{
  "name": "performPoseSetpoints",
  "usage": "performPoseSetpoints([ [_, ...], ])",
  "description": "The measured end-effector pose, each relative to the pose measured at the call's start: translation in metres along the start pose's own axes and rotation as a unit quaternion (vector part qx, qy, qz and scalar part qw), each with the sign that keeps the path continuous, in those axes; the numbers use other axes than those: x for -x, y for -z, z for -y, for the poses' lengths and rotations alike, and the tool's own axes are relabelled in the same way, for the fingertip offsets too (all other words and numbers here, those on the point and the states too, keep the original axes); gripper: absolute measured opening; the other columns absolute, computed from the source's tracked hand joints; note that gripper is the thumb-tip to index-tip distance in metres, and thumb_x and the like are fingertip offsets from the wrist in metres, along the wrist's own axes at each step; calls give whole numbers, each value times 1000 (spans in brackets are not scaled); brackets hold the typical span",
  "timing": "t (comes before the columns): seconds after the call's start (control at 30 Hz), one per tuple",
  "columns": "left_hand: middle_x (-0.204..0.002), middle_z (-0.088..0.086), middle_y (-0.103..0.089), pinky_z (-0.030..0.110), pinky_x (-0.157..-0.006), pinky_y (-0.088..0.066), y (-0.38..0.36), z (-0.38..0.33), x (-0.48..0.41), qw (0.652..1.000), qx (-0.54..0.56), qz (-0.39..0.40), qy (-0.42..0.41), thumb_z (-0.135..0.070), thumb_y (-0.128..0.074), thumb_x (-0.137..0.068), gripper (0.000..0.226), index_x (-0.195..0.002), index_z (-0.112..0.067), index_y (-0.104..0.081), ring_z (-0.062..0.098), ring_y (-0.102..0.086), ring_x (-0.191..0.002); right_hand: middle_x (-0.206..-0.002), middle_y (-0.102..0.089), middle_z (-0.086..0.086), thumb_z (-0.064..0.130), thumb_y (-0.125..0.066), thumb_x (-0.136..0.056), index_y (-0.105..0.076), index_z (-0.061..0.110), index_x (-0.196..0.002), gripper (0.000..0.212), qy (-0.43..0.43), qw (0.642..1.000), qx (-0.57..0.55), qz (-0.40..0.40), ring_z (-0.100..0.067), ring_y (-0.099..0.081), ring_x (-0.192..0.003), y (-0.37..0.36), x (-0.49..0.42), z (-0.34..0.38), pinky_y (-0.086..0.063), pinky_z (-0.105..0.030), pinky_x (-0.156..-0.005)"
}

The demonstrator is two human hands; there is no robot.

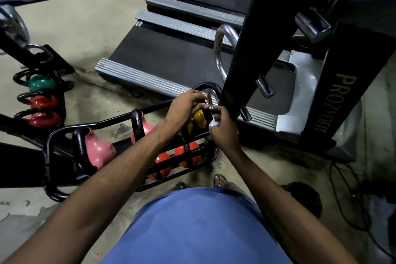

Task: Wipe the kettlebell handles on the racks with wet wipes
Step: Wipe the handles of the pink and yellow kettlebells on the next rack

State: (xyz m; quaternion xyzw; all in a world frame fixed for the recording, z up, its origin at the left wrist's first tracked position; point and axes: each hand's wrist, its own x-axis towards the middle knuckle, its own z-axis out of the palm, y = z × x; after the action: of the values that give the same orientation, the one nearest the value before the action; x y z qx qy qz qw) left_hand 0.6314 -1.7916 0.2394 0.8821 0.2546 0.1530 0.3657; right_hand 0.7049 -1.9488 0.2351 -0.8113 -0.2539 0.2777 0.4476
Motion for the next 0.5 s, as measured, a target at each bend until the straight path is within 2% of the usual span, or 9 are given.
performPoseSetpoints([
  [0.07, -128, 3, -70, 31, -99, -52, -3, -3, 1, 999, -26, 6, -24, -26, -76, -90, 25, -113, -16, -79, 19, -67, -117, -109, -68, -10, 5, -48, -71, -56, 23, -129, 61, -34, 997, -32, 58, -24, -66, -101, 2, -16, 1, -54, -38, -84],
  [0.13, -129, 4, -69, 32, -98, -52, -3, -8, 3, 998, -49, 13, -37, -29, -72, -91, 27, -114, -16, -78, 22, -67, -117, -110, -71, -17, 1, -45, -66, -63, 14, -121, 60, -70, 990, -64, 101, -32, -69, -103, 6, -35, 2, -56, -42, -87],
  [0.2, -130, 3, -69, 32, -98, -52, -1, -11, 5, 998, -51, 14, -31, -36, -67, -91, 32, -114, -16, -78, 22, -67, -118, -108, -71, -21, -10, -43, -73, -69, 10, -109, 48, -109, 981, -100, 124, -35, -69, -95, 15, -43, 12, -56, -37, -76],
  [0.27, -131, 2, -68, 35, -99, -53, -2, -9, 6, 998, -51, 15, -21, -41, -62, -90, 36, -114, -18, -77, 21, -66, -119, -101, -71, -20, -14, -39, -79, -72, 13, -102, 48, -118, 978, -111, 132, -31, -67, -84, 18, -46, 15, -51, -29, -64],
  [0.33, -132, 2, -67, 35, -101, -53, -6, -9, 7, 998, -53, 14, -12, -35, -63, -92, 32, -115, -17, -77, 20, -66, -119, -97, -73, -10, -3, -46, -83, -71, 16, -101, 36, -75, 991, -71, 87, -27, -67, -84, 17, -35, 13, -52, -32, -68],
  [0.43, -130, 7, -63, 7, -97, -42, -15, -7, 10, 1000, -11, 1, -11, -10, -70, -95, 22, -115, -4, -75, 12, -64, -114, -90, -70, 0, 7, -60, -84, -66, 17, -92, 14, 21, 999, 25, -19, -20, -66, -84, 16, -6, -2, -51, -35, -74],
  [0.5, -130, 9, -64, 2, -96, -37, -19, -5, 9, 1000, -7, -8, -6, -10, -73, -93, 22, -114, -5, -76, 15, -63, -117, -93, -63, -1, 3, -62, -85, -62, 15, -89, 13, 146, 984, 89, -58, -16, -60, -87, 17, 11, -12, -49, -34, -74],
])
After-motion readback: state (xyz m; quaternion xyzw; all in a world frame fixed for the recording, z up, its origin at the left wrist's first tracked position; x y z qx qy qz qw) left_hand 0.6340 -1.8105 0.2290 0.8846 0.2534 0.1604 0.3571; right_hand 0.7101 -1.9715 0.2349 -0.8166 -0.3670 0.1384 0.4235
